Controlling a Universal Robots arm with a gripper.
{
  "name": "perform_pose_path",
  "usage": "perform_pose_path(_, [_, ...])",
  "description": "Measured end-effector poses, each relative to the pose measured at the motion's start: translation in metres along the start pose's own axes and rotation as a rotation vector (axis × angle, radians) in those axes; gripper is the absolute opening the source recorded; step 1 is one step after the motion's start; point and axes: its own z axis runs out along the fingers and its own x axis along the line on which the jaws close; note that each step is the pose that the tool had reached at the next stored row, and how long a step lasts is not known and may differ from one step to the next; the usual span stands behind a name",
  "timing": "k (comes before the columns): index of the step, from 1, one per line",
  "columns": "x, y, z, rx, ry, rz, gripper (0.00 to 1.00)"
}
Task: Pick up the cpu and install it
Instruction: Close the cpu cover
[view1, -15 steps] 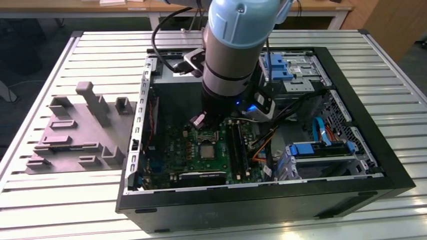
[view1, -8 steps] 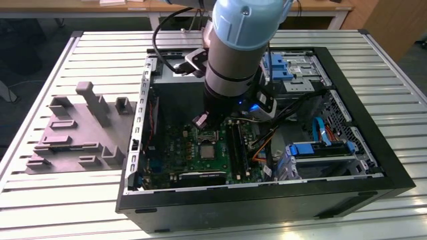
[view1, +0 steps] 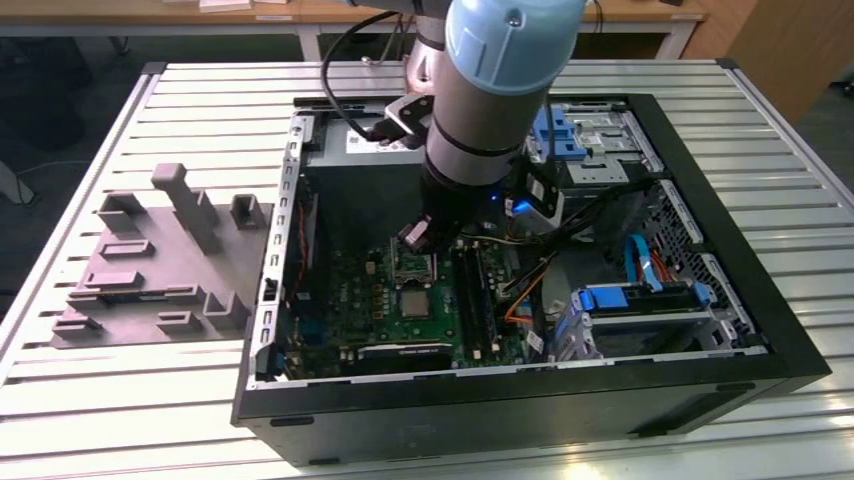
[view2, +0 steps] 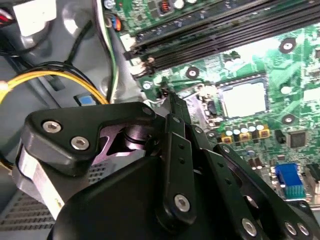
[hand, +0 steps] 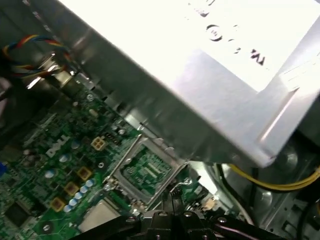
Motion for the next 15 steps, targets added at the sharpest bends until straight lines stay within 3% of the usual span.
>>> perform_pose_path(6, [-0.0121,0.0063,0.0031,-0.0005,0.0002,-0.003,0.11])
perform_pose_path(10, [-0.0134,0.0057,0.0048,-0.0041,-0.0025,-0.003,0.11])
perform_pose_path(14, [-0.0139,0.0053,0.0055,-0.0415,-0.0327,-0.007,0.11])
perform_pose_path(15, [-0.0141,0.0050,0.0061,-0.0457,-0.0360,-0.008,0.11])
